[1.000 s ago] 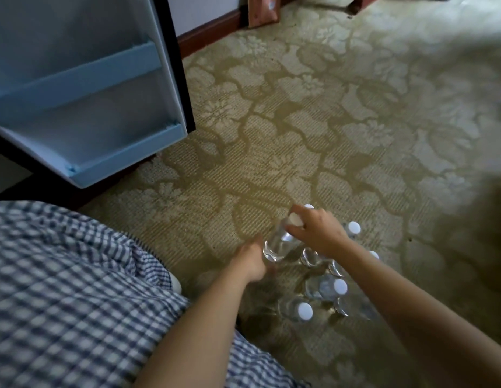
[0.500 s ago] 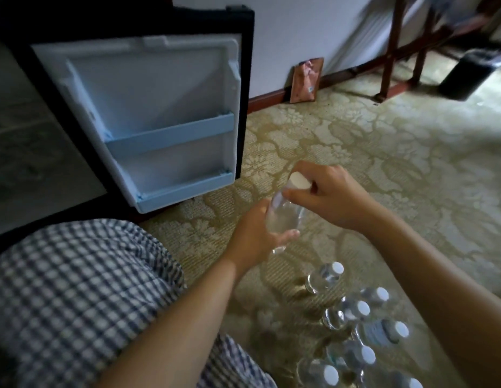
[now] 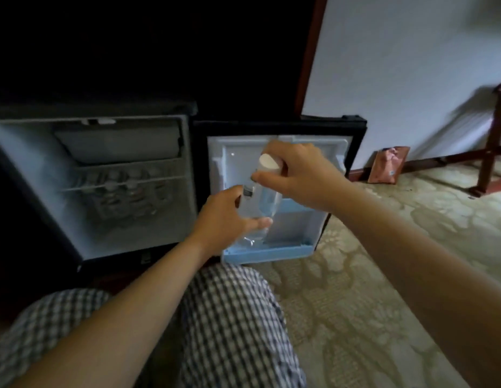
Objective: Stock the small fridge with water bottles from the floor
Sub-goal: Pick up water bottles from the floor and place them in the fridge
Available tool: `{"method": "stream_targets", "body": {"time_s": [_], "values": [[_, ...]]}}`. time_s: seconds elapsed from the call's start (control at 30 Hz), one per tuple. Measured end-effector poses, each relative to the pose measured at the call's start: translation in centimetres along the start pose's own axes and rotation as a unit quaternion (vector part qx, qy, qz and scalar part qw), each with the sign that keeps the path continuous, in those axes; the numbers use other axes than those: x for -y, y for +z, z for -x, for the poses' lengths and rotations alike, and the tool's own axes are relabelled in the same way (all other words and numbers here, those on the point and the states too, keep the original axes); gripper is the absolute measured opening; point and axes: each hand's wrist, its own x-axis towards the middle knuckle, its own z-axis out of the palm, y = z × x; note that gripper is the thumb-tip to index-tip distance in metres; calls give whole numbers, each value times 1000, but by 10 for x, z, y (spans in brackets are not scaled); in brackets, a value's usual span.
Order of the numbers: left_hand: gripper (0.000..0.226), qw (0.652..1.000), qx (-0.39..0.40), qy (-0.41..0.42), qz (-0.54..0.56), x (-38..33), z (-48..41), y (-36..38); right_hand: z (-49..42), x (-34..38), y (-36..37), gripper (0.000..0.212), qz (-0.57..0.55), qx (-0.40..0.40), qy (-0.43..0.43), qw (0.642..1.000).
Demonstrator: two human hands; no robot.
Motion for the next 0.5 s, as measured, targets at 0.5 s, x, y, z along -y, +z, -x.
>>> {"method": "stream_targets", "body": {"time_s": [0.5], "values": [[55, 987, -9, -160, -6, 154, -47, -96, -154, 57, 148, 27, -45, 113, 35, 992]]}}
